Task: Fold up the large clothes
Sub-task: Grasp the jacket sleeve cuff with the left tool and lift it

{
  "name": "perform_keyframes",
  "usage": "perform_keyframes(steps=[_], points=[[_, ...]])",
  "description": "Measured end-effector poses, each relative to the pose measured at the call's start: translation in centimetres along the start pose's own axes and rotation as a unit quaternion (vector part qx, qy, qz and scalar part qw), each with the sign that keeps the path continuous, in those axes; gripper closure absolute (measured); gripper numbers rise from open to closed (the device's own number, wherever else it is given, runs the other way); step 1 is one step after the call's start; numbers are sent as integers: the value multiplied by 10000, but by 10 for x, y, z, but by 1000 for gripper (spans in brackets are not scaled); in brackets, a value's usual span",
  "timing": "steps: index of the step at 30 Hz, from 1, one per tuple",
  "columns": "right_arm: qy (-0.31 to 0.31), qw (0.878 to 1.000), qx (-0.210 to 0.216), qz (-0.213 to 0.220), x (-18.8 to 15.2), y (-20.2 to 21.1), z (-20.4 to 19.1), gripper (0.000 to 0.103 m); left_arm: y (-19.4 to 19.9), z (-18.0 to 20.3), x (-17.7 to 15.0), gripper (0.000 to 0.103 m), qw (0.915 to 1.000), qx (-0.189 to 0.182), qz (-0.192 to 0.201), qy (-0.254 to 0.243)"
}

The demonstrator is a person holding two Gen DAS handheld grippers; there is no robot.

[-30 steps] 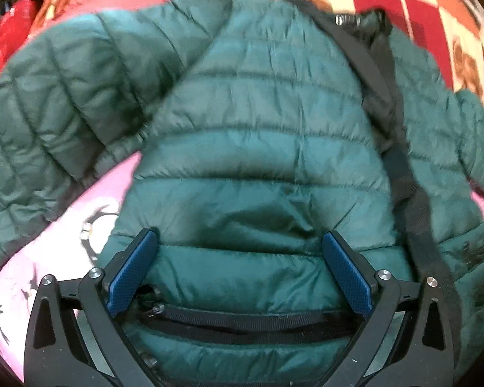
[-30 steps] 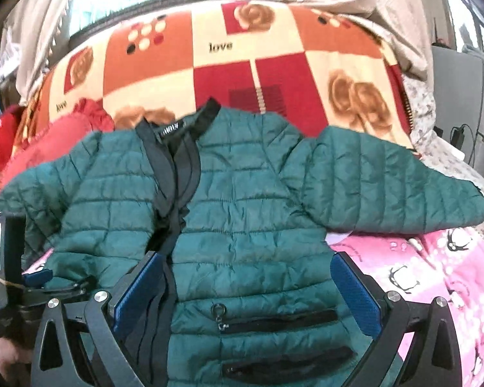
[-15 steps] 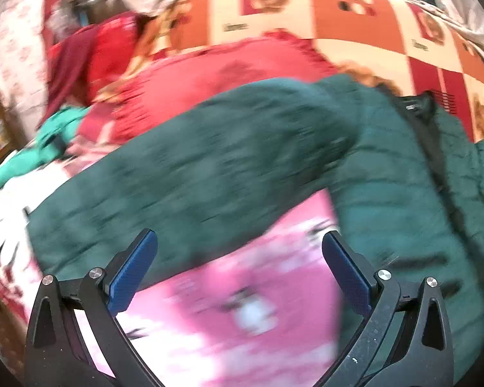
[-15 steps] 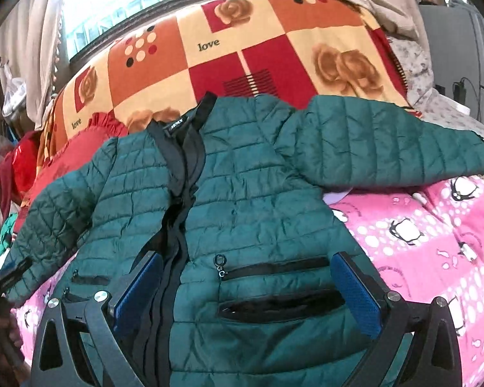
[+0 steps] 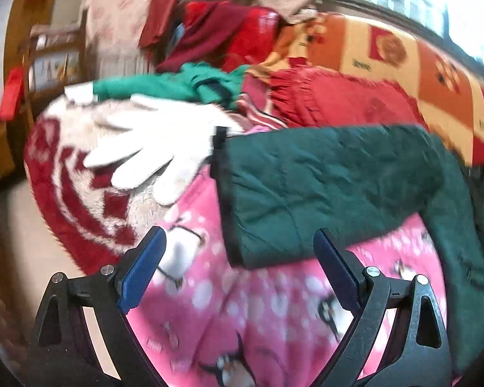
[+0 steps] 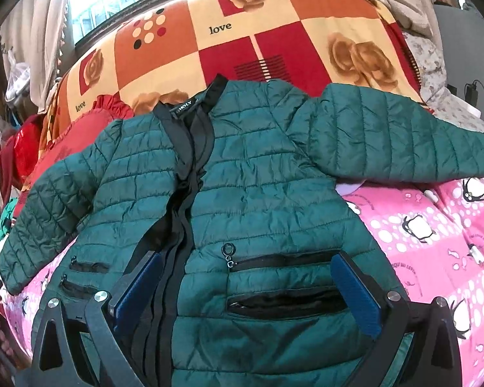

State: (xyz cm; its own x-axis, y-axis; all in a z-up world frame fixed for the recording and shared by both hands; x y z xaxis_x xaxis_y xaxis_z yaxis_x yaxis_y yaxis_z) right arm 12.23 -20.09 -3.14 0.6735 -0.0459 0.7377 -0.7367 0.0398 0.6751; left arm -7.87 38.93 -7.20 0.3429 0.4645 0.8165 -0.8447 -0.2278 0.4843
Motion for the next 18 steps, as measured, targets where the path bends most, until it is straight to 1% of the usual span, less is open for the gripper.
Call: perform_keyframes(steps=[2,4,6,7,9,10,12,14,16,18], points=[[25,10000,-10,-32,-1,-1,-1,0,-14,-12,9,10,9995,-161,-46,284],[32,10000,-22,-55,-1,-3,-2,0,-28,-18,14,10,9985,-237,-122,479],[38,10000,-40,-78,-1,-4,-2,0,-34,-13,19,10,9974,-499,-137,502],[36,9999,-40,-100,-1,-5,-2,0,-36,-4,21,10,9953,-833,-165,466],[33,9999,-35,-141,-2,-6,-2,0,-32,13,21,10,9884,-1471,-167,338],[37,9999,-40,-155,-2,-7,-3,0,-30,18,21,10,9870,-1574,-165,262],[50,9998,-25,-180,-2,-9,-4,0,-27,30,17,10,9816,-1894,-199,103],[98,9997,-24,-206,-3,-10,-6,0,-27,32,14,10,9797,-1990,-228,76],[148,9996,8,-240,-4,-11,-8,0,-28,32,15,10,9802,-1969,-195,91],[169,9996,22,-236,-3,-11,-10,0,-35,28,18,16,9836,-1781,-236,161]])
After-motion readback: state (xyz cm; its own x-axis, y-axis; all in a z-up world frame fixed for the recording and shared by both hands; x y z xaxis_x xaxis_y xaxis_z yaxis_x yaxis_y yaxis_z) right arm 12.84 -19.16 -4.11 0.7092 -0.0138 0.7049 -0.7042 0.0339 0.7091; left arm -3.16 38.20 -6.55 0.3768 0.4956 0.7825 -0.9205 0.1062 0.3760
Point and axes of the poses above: each gripper's, at about its wrist camera, not at the fingertips, and y roughly against the way its jaws point, z to its right, x to its top, the point moved 4 cm from there along -y, roughly the way its jaws point, and after that the axes turned 15 degrees about -x, right-handed, at the moved point
